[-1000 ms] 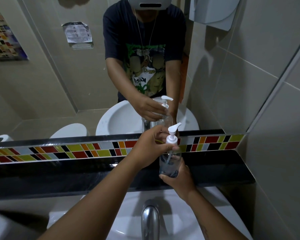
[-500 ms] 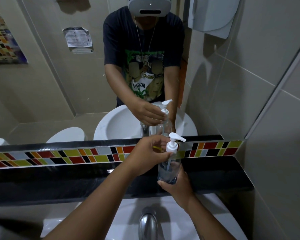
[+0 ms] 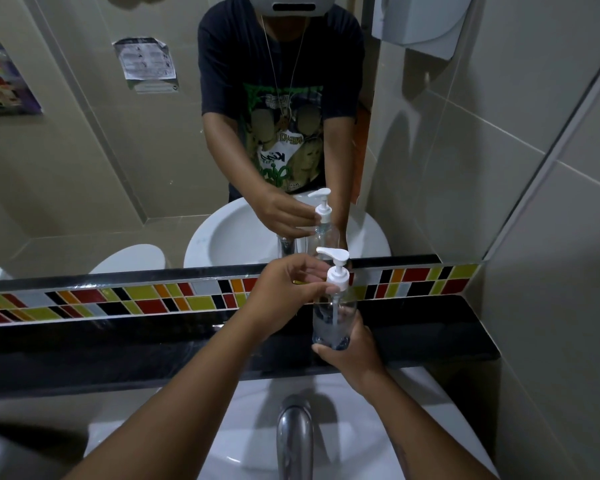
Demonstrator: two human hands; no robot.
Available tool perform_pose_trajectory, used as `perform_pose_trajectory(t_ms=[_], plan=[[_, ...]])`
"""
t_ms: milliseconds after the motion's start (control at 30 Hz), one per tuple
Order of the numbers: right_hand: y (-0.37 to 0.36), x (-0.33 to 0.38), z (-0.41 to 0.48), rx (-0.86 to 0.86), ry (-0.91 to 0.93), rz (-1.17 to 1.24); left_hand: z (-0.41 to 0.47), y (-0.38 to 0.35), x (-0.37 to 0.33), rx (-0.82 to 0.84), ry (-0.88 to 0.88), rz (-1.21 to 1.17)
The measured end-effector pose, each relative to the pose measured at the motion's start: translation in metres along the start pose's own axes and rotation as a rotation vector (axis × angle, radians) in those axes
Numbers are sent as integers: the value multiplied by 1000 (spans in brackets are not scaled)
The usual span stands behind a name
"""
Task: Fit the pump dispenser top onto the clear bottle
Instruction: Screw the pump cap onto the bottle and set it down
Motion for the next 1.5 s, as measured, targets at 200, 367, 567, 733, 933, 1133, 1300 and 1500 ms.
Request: perform_pose_trajectory(t_ms=[200, 367, 567, 733, 933, 1133, 1300, 1500], plan=[[-1, -5, 3, 0, -21, -24, -3, -6, -2, 18, -5, -20], [-1, -4, 1, -14, -5, -31, 3, -16, -5, 40, 26, -46], [-2, -5, 3, 7, -8, -36, 2, -15, -4, 21, -2, -64], [-2, -6, 5, -3, -24, -28, -4, -3, 4, -34, 14, -113], [-1, -2, 0, 2, -15, -39, -8, -13, 1, 5, -13, -82], [0, 4, -2, 13, 10, -57, 0, -28, -1, -26, 12, -110], [1, 7, -5, 17, 5, -64, -2, -26, 6, -82, 56, -152], [1, 7, -5, -2, -21, -51, -4, -19, 4, 15, 89, -192]])
Point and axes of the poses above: each hand's wrist, its own z-axis towards the middle knuckle, its own y-axis out of the back of the hand, x = y × z, the point moved 3 cm from there along z, towards the middle knuckle, and after that the axes turned 13 degrees about x, right-handed, at the moved point
